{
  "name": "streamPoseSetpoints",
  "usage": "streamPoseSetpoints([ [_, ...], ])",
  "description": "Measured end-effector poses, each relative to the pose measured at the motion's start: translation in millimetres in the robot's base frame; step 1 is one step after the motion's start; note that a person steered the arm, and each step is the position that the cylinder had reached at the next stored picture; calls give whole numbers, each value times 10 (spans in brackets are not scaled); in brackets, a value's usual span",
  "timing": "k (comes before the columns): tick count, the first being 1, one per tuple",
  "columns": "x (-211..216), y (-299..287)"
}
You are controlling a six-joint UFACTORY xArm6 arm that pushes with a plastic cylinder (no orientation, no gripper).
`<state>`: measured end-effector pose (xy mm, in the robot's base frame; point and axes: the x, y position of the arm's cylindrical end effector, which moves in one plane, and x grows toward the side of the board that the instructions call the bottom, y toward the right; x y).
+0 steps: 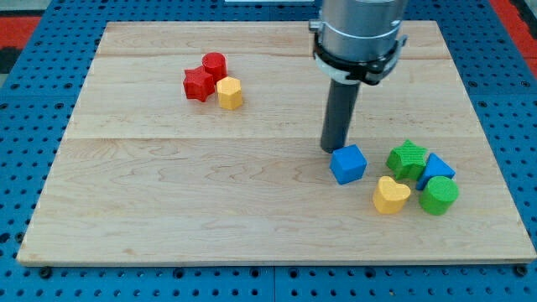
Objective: Push the blue cube into the yellow heart
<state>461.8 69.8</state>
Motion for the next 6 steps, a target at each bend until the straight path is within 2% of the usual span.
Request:
streamPoseSetpoints([
  [1,41,-236],
  [4,412,-106],
  [6,155,-178],
])
